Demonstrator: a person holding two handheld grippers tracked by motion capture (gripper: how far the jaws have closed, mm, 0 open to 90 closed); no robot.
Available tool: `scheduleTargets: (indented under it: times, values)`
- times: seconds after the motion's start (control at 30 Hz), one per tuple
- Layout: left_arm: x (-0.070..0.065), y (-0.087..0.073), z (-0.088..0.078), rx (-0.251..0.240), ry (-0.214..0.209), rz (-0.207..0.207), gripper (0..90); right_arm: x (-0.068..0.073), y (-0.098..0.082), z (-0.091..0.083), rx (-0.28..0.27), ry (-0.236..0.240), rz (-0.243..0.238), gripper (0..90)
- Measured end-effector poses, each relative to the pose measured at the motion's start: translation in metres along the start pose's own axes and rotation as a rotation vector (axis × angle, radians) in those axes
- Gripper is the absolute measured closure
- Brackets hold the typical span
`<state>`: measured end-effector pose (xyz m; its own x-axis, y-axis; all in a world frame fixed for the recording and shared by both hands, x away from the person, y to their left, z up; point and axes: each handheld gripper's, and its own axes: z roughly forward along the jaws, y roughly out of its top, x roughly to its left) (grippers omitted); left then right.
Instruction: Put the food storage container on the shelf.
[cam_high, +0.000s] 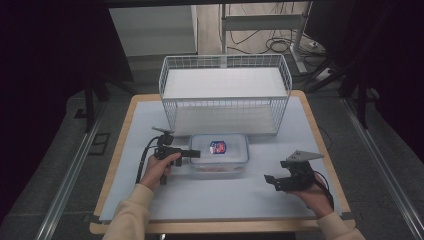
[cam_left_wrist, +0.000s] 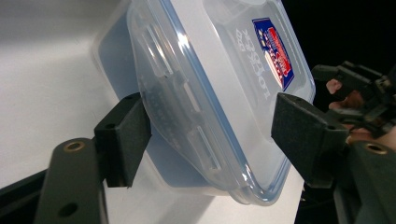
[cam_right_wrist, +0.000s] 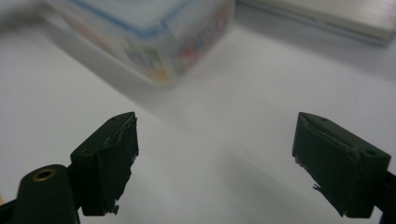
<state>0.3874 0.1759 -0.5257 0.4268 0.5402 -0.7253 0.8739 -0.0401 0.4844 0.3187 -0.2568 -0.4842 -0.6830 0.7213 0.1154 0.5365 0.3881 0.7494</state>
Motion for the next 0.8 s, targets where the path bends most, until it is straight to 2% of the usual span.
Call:
scheduleTargets:
  times: [0.07,0.1,0.13,0.17,0.33,0.47,0.57,0.6,0.63,0.8]
  values:
    - [0.001,0.0,0.0,-0.005,-0.003,-0.007,29.9,0.001,0.012,0.004,-0.005,0.016,0.017,14.7]
    - [0.001,0.0,0.0,-0.005,-0.003,-0.007,30.5,0.001,0.012,0.004,-0.005,0.016,0.017,14.7]
    - [0.002,-0.001,-0.001,-0.005,-0.009,-0.01,30.7,0.0,0.028,0.013,0.002,0.045,0.047,15.3]
    - [0.002,-0.001,-0.001,-0.006,-0.008,-0.01,30.8,0.0,0.034,0.018,0.011,0.062,0.066,15.4]
    - [0.002,-0.001,-0.001,-0.008,-0.007,-0.006,30.8,-0.008,0.057,0.048,0.05,0.15,0.166,15.5]
    - [0.002,-0.001,-0.001,-0.01,-0.007,-0.005,30.8,-0.016,0.064,0.071,0.076,0.21,0.246,15.4]
    - [0.002,-0.001,-0.001,-0.01,-0.007,-0.004,30.8,-0.023,0.064,0.083,0.085,0.247,0.293,15.4]
    - [0.002,-0.001,-0.001,-0.01,-0.007,-0.004,30.8,-0.023,0.064,0.083,0.085,0.247,0.293,15.4]
    - [0.002,-0.001,-0.001,-0.01,-0.007,-0.004,30.8,-0.027,0.064,0.09,0.089,0.293,0.338,15.4]
    - [0.001,-0.001,0.0,-0.011,-0.006,-0.003,30.7,-0.029,0.064,0.098,0.099,0.325,0.352,15.4]
